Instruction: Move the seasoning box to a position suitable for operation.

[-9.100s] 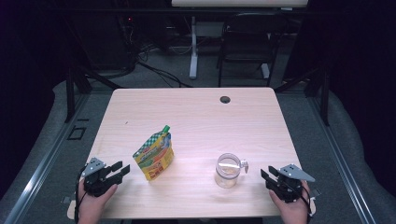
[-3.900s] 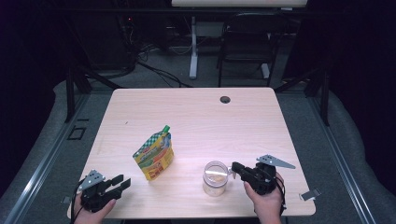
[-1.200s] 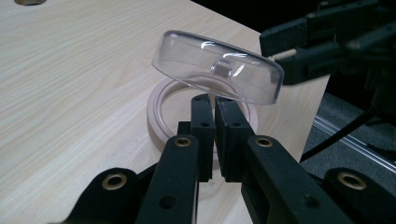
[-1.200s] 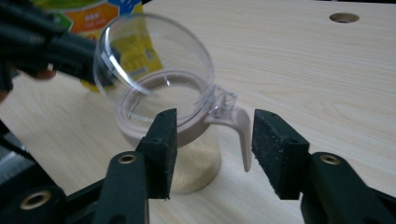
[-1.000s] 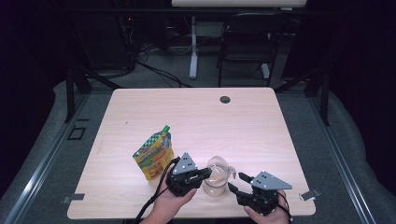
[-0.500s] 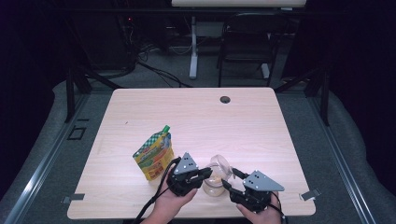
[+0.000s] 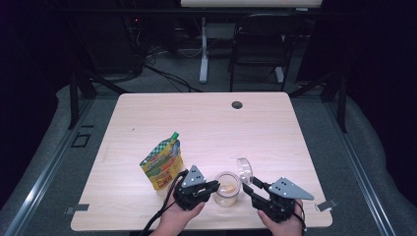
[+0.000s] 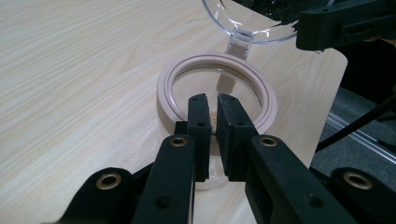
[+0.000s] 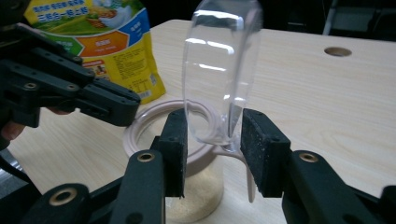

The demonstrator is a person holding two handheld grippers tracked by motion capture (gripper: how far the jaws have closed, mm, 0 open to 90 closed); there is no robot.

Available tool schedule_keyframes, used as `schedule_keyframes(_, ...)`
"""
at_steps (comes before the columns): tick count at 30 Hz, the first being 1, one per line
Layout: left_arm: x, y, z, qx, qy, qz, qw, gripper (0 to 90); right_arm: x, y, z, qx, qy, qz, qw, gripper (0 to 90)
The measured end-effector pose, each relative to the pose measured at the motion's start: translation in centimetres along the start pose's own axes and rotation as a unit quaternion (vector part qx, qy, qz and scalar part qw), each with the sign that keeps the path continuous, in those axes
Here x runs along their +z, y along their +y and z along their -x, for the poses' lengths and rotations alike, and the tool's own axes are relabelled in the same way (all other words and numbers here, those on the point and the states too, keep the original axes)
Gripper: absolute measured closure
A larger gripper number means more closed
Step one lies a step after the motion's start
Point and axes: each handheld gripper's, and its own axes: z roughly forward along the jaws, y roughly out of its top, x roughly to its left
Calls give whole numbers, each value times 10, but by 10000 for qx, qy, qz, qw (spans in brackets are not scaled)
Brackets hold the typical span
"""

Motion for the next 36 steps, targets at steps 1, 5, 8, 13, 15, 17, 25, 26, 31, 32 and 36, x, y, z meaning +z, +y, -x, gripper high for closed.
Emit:
schedule_keyframes(1, 0, 0, 0, 2, -3, -3, 10000, 839, 0, -1, 5, 198, -25, 0, 9998, 623)
schedule_keyframes(5, 0, 0, 0, 13, 6, -3, 10000, 839, 1, -2, 11, 489, 54, -7, 9988, 619)
schedule_keyframes(8, 0, -1, 0, -2, -3, -2, 10000, 839, 4, -2, 12, 573, 64, -15, 9983, 612)
schedule_keyframes(13, 0, -1, 1, 5, 16, 1, 10000, 838, 12, -3, 9, 501, -22, -164, 9986, 628)
schedule_keyframes(15, -1, 0, 0, 33, 40, -3, 10000, 827, 15, -3, 10, 508, -35, -189, 9985, 634)
schedule_keyframes(17, -4, 0, 0, 19, 56, 34, 10000, 803, 21, -4, 11, 625, -26, -223, 9978, 633)
schedule_keyframes(25, -33, -12, -9, 15, 227, 76, 9997, 778, 35, -3, 10, 446, -164, -303, 9984, 664)
schedule_keyframes(26, -37, -14, -10, 1, 258, 80, 9996, 774, 36, -3, 11, 415, -168, -324, 9985, 675)
schedule_keyframes(31, -63, -26, -17, -41, 355, 151, 9992, 746, 45, 0, 24, 495, -134, -262, 9983, 681)
schedule_keyframes(32, -69, -29, -18, -42, 388, 172, 9991, 746, 45, 0, 24, 495, -134, -262, 9983, 681)
schedule_keyframes(36, -91, -41, -21, -14, 525, 259, 9983, 722, 55, 4, 31, 589, 61, -244, 9979, 705)
